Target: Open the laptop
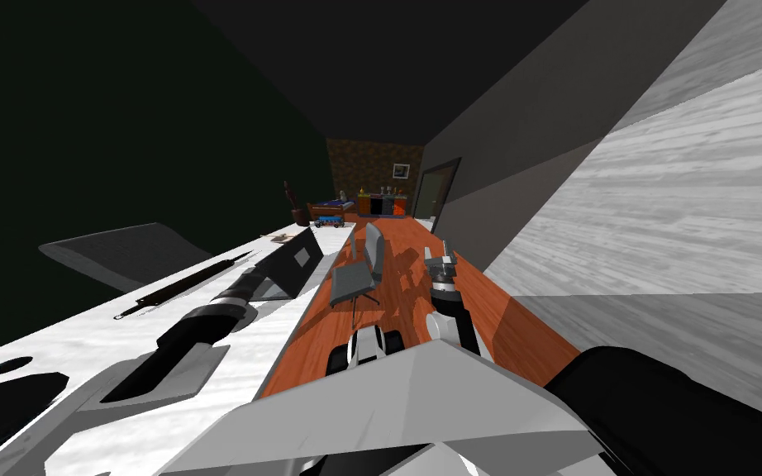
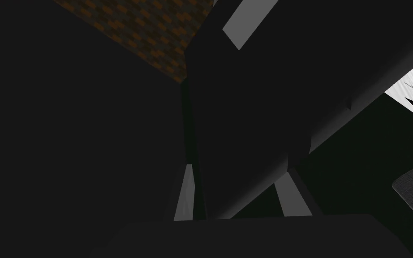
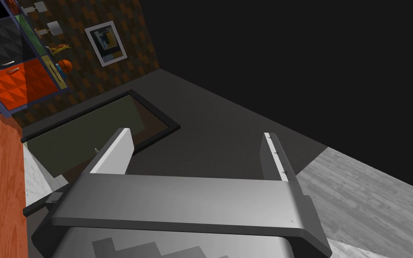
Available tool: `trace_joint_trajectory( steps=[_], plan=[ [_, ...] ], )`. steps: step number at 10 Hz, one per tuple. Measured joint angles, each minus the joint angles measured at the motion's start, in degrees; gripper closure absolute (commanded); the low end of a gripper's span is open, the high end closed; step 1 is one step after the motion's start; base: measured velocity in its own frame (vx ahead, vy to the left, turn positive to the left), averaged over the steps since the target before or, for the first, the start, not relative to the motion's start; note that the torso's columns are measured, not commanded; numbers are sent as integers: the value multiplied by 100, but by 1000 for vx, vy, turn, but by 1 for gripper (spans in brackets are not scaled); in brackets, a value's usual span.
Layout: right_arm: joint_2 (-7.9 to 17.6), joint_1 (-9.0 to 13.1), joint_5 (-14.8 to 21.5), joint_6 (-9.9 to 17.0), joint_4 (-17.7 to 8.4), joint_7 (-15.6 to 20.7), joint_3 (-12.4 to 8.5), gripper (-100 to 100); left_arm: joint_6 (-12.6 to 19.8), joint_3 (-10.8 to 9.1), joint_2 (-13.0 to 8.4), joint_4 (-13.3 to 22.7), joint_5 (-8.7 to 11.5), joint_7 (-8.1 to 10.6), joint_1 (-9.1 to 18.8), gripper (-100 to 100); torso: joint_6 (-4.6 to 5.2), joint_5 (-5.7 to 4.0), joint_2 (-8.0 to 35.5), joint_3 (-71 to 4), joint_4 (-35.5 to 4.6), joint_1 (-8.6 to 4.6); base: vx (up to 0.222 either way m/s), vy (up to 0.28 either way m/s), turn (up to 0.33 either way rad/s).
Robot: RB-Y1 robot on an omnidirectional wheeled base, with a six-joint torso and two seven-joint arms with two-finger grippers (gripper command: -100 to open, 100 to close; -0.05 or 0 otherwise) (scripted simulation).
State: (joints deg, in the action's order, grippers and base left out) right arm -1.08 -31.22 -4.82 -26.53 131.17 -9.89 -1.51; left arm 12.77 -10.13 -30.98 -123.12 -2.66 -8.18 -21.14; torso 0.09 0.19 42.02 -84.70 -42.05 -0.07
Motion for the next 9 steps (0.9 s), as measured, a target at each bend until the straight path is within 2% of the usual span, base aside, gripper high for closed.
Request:
trace_joint_trajectory(
  steps=[3, 4, 6, 8, 9],
  plan=[
    [0, 1, 0, 0, 0, 0, 0, 0, -92, 169, -258, 479, 451, -84, 474, 100, 20, 6, -20, -9, 3, -2, -63, -7, -9],
    [0, 0, 0, 0, 0, 0, 0, 0, -113, 171, -278, 664, 514, -77, 575, 100, 18, 16, -38, -19, 18, 12, -72, -11, 20],
    [0, 1, 0, 0, 0, 0, 0, 0, -278, 332, -425, 1094, 804, -184, 958, 100, 49, 31, -36, -16, 26, 12, -72, 4, -7],
    [0, 0, 0, 0, 0, 0, 0, 0, -235, 344, -436, 1362, 947, -211, 1133, 100, 37, 44, -65, -32, 52, 23, -36, 1, -8],
    [0, 0, 0, 0, 0, 0, 0, 0, -288, 418, -552, 1448, 1077, -245, 1237, 100, 54, 41, -49, -26, 46, 15, -102, 1, -3]
  ],
)
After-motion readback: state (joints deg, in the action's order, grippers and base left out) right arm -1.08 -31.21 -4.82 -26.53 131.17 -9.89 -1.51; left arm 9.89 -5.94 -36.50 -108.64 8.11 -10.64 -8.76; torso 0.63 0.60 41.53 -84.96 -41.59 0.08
